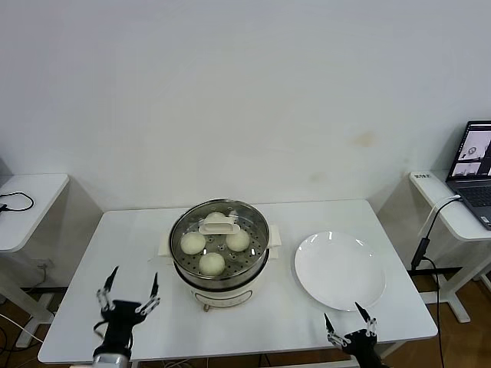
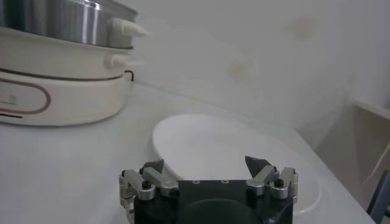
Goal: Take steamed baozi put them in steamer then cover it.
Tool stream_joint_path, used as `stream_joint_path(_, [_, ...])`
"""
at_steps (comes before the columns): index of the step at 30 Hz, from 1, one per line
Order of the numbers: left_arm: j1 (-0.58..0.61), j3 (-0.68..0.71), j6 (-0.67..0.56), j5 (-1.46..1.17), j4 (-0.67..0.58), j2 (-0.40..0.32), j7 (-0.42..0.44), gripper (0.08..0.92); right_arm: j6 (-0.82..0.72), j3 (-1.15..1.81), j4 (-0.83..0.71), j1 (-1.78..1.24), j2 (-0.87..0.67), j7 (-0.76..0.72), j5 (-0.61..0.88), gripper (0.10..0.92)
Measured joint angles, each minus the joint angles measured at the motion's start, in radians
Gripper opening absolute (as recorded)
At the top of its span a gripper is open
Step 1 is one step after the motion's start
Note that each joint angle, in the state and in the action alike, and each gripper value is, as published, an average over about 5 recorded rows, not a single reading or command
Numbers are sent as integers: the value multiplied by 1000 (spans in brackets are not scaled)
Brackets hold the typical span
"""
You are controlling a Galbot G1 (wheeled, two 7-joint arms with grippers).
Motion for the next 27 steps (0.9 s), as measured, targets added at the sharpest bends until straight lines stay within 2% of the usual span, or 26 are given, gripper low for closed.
stream_joint_path(11, [117,-53,-114,-238,50,-27,-12,823,-35,-64,77,-70,-72,47,82,823])
stream_joint_path(27, [142,-79,-149,-319,83,-34,13,823,-113,-94,166,-118,-95,74,119,823])
